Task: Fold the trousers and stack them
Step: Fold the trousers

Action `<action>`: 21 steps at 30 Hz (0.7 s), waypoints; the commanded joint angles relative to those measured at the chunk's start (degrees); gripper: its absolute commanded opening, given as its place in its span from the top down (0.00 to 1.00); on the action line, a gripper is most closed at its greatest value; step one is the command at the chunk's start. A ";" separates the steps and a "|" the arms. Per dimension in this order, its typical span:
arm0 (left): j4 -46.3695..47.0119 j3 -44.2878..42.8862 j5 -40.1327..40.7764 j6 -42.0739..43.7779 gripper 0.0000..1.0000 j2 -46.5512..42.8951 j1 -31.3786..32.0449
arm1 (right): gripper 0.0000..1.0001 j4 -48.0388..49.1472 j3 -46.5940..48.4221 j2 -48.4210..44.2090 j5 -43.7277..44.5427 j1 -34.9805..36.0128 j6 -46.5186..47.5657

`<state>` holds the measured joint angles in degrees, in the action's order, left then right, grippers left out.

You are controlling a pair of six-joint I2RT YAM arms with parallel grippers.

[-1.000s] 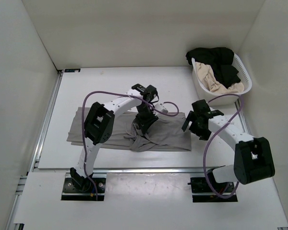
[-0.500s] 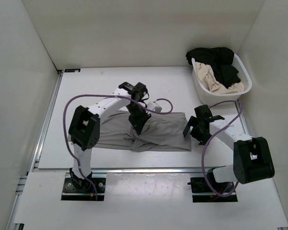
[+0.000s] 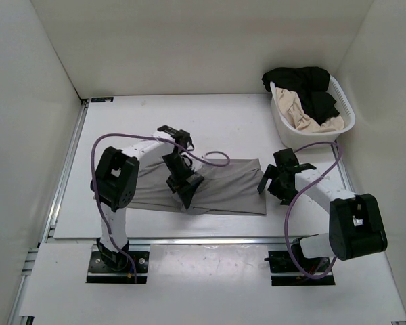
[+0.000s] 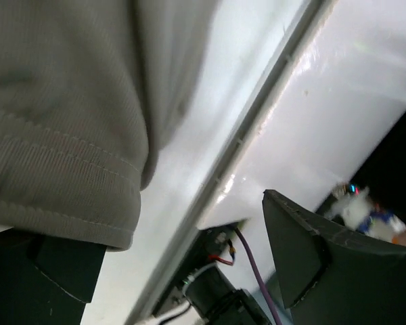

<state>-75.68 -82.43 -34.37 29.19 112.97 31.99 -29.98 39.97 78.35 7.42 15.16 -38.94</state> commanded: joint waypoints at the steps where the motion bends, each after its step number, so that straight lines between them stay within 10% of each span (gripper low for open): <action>1: 0.71 -5.71 -4.19 1.57 0.00 -6.09 -3.59 | 0.03 -2.19 -0.50 -0.21 1.36 0.66 -0.17; 21: 7.29 3.68 -7.65 -3.78 0.00 -6.27 -5.80 | 0.03 -5.36 3.63 -1.27 9.89 8.65 0.97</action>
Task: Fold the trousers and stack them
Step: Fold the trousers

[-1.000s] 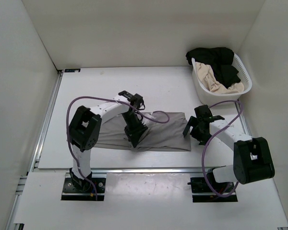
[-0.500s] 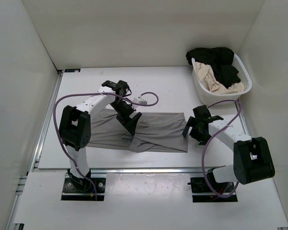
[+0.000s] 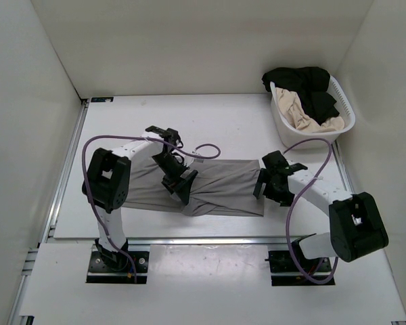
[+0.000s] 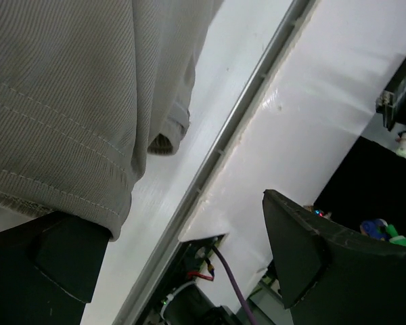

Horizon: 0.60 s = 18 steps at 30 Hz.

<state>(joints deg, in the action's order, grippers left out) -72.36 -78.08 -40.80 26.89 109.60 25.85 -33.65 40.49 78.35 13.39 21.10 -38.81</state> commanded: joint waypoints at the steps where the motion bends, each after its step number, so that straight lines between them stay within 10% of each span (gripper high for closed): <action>1: 5.11 -1.19 0.09 -2.89 0.00 -2.90 0.35 | 0.03 -1.68 3.71 -1.27 3.06 3.24 0.84; 18: 25.70 6.27 24.35 -18.72 0.00 -15.39 2.89 | 0.05 4.29 6.09 -8.91 4.19 12.12 -3.56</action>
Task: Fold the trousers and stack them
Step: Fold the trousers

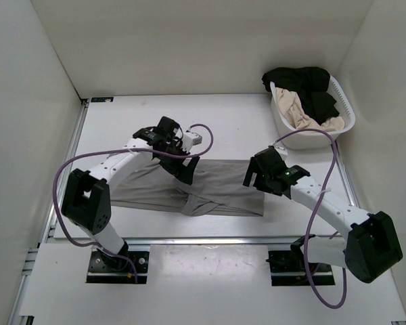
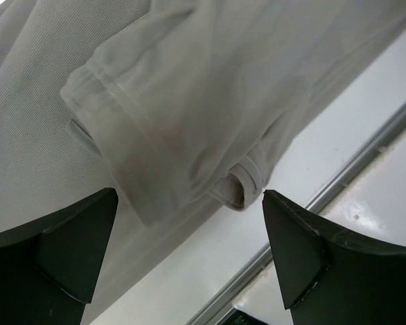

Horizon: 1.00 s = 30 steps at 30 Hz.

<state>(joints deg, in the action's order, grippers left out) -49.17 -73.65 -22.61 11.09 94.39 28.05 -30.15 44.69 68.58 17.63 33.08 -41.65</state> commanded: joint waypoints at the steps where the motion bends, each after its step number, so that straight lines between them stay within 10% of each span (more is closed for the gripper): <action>1: 1.89 2.36 6.18 -2.92 0.00 0.96 1.30 | 0.05 0.80 1.90 0.86 -0.05 0.14 -0.71; 8: 0.99 0.18 10.83 -2.92 0.00 2.65 1.31 | 0.05 0.27 1.90 0.25 -0.05 0.14 -0.71; 15: 1.72 -2.38 -0.85 -2.92 0.00 1.75 -3.80 | 0.06 -2.19 0.05 0.24 0.48 0.14 -2.82; 23: -6.01 -4.05 -12.71 4.10 0.01 10.20 -5.03 | 0.39 -0.43 3.38 2.43 -2.32 11.91 5.34; 30: -9.02 -3.52 -14.65 7.89 0.30 9.67 -5.03 | 0.30 0.19 9.80 11.38 0.82 12.72 5.96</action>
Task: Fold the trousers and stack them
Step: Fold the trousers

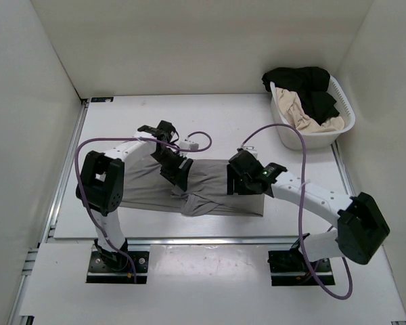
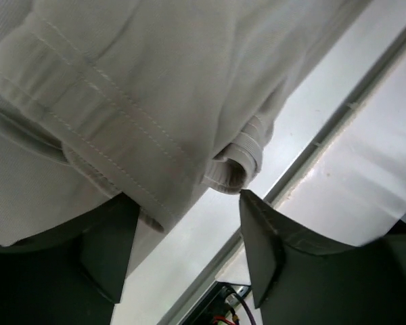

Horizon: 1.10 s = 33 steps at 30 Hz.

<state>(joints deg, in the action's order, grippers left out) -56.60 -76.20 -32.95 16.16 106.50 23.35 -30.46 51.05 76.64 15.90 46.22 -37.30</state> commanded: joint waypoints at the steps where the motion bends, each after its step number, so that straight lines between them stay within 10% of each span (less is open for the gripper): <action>1: -1.59 -0.96 -4.32 2.82 0.28 -1.13 -0.33 | 0.26 -3.17 4.66 4.73 3.95 -0.43 0.14; 6: 2.26 -2.99 2.88 -1.57 0.00 0.90 -1.02 | 0.22 -4.96 3.28 4.32 6.50 -0.43 -7.06; 21: 6.15 -10.19 -1.42 -2.19 0.02 11.97 0.99 | 0.25 -1.27 -10.35 -1.50 5.46 -7.02 -12.97; 27: 5.10 -11.42 -3.70 -2.19 0.86 11.98 0.99 | 0.27 0.30 -13.69 -2.02 4.50 -11.15 -14.21; 33: 2.81 -16.60 -2.40 -2.71 0.86 7.94 0.99 | 0.27 1.54 -15.10 -1.41 3.35 -12.47 -14.21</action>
<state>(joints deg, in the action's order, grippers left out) -53.56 -89.03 -33.95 13.63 119.70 23.94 -30.74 36.40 74.74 19.51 33.95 -50.61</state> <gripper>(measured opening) 0.187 0.732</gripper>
